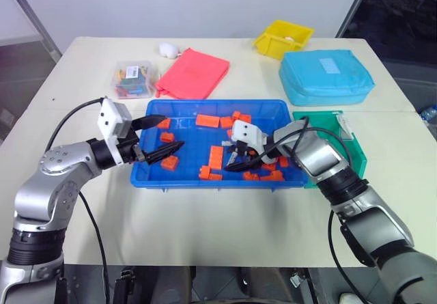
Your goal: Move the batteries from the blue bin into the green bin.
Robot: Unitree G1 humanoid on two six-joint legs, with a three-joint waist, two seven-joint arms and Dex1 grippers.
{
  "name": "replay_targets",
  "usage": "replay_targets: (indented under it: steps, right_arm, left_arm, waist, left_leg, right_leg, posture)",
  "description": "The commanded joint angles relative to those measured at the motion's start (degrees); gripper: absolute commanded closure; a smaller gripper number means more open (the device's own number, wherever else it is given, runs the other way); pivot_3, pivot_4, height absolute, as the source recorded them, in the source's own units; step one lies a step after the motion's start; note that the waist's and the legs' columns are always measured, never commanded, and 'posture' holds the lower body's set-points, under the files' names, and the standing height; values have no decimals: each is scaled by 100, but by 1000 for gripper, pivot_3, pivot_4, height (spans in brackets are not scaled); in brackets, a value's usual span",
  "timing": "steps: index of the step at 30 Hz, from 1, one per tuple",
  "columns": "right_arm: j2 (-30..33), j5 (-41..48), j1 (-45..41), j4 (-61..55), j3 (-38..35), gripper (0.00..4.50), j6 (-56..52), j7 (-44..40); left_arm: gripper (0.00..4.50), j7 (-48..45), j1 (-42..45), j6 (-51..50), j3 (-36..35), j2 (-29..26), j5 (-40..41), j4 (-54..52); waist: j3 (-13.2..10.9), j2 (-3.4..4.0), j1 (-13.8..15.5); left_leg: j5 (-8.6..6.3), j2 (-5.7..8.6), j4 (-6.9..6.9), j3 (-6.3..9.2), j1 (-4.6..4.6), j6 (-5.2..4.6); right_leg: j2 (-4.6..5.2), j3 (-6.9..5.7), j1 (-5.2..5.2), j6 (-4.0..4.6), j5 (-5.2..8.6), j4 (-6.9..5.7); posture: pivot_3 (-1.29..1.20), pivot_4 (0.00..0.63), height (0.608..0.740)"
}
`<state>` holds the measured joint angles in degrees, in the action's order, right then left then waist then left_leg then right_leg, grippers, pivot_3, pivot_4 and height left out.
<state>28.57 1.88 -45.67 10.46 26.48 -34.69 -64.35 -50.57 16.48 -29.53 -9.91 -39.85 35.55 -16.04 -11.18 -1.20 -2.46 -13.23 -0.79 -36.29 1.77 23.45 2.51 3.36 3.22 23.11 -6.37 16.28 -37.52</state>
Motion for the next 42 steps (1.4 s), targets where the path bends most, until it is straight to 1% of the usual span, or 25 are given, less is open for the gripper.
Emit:
replay_targets:
  steps: [1, 4, 8, 11, 13, 16, 17, 21, 25, 27, 29, 30, 31, 32, 33, 37, 42]
  right_arm:
    - [16, -89, 3, 30, 1, 2247, -115, 33]
    - [102, -7, -110, -200, -166, 2247, -212, 19]
    - [397, 215, -482, -690, -607, 2247, -604, -41]
    - [901, 446, -778, -1098, -1116, 2247, -1057, -101]
    - [1212, 506, -811, -1261, -1277, 2247, -1187, -116]
    - [2138, 455, -590, -1384, -1682, 2247, -1255, -195]
    - [2323, 457, -524, -1405, -1762, 2247, -1266, -205]
    - [3028, 575, -56, -1533, -2107, 2247, -1420, -260]
    - [3438, 582, 466, -1468, -2319, 2247, -1282, -187]
    - [3544, 544, 737, -1396, -2363, 2247, -1138, -135]
    - [3577, 422, 1006, -1267, -2362, 2247, -775, 28]
    - [3585, 339, 1093, -1137, -2339, 1201, -597, 122]
    - [3588, 287, 1140, -1040, -2323, 789, -473, 187]
    - [3625, 214, 1188, -936, -2274, 259, -289, 195]
    - [3616, 156, 1193, -838, -2249, 28, -172, 245]
    - [3413, 112, 881, -644, -2211, 28, -27, 343]
    - [2433, 645, -92, -829, -2272, 28, -717, 518]
  left_arm:
    - [0, 4, -9, 136, -136, -5, 24, -154]
    - [0, -23, -5, 146, -126, -18, 28, -147]
    - [0, -197, 33, 130, -82, -56, 90, -122]
    - [0, -496, 156, 159, 91, -116, 45, -47]
    - [0, -627, 230, 164, 164, -108, 32, -2]
    - [0, -885, 515, 242, 441, -11, -42, 227]
    - [0, -935, 580, 268, 498, 9, -58, 293]
    - [0, -1190, 850, 335, 734, 103, -124, 601]
    - [0, -1418, 1018, 362, 914, 161, -176, 801]
    - [0, -1458, 1137, 413, 968, 213, -235, 942]
    - [0, -1496, 1235, 453, 982, 243, -279, 1054]
    - [0, -1503, 1260, 470, 977, 252, -298, 1082]
    - [0, -1507, 1273, 485, 974, 257, -309, 1101]
    - [0, -1508, 1273, 489, 961, 252, -312, 1101]
    - [0, -1501, 1257, 482, 937, 240, -311, 1081]
    - [0, -1442, 1174, 433, 815, 173, -297, 999]
    - [0, -1390, 1067, 358, 683, 45, -260, 907]
  waist:
    - [0, 0, 0]
    - [0, 0, 0]
    - [-2, 2, 9]
    - [-6, 7, 8]
    - [-5, 6, 42]
    - [-2, 2, 79]
    - [-3, 3, 124]
    - [-4, 5, 134]
    - [-6, 8, 71]
    - [-5, 7, 59]
    - [-5, 7, 63]
    - [-5, 7, 59]
    - [-6, 8, 57]
    - [-6, 8, 45]
    - [-6, 8, 27]
    - [-6, 8, -15]
    - [-7, 10, -65]
  left_leg:
    - [0, 0, 0, 0, 0, 0]
    - [0, 0, 0, 0, 0, 0]
    - [0, 1, 0, 0, 2, 0]
    - [0, 2, 2, -1, 7, 0]
    - [0, 2, 5, 1, 7, 0]
    - [-1, 4, 8, 3, 7, -1]
    - [-1, 4, 9, 2, 7, -1]
    - [-1, 7, 7, -8, 9, -1]
    - [-1, 0, 8, -10, 8, -2]
    - [-1, -1, 7, -7, 8, -2]
    - [-1, 2, 5, -9, 8, -2]
    - [-1, 3, 3, -9, 8, -2]
    - [-1, 5, 3, -10, 9, -2]
    - [-1, 6, 3, -11, 8, -2]
    - [-1, 6, 3, -11, 8, -2]
    - [-1, 1, 4, -9, 6, -2]
    - [-1, -4, 4, -9, 2, -1]
  right_leg:
    - [0, 0, 0, 0, 0, 0]
    - [0, 0, 0, 0, 0, 0]
    - [1, 0, 2, 0, 0, 0]
    - [3, 0, 9, 0, 0, 0]
    - [3, -2, 10, 1, 0, 0]
    - [3, -6, 4, 1, 1, 13]
    - [4, -6, 3, 1, 1, 15]
    - [9, -4, 4, 0, 0, 20]
    - [2, -2, 7, 0, 0, 19]
    - [0, -1, 8, 0, 0, 15]
    - [3, 0, 4, 0, 0, 17]
    - [4, -1, 3, 0, 0, 17]
    - [6, 0, 3, 0, 0, 17]
    - [8, 0, 3, 0, 0, 17]
    - [8, 0, 4, 0, 0, 16]
    - [2, 0, 6, 0, 0, 12]
    - [-4, 5, 9, 0, 0, 4]
  posture:
    - [0, 150, 740]
    - [0, 150, 740]
    - [0, 150, 740]
    - [0, 150, 740]
    - [0, 150, 740]
    - [0, 150, 740]
    - [0, 150, 740]
    - [0, 150, 740]
    - [0, 150, 740]
    - [0, 150, 740]
    - [0, 150, 740]
    - [0, 150, 740]
    - [0, 150, 740]
    - [0, 150, 740]
    - [0, 150, 740]
    - [0, 150, 740]
    - [0, 150, 740]
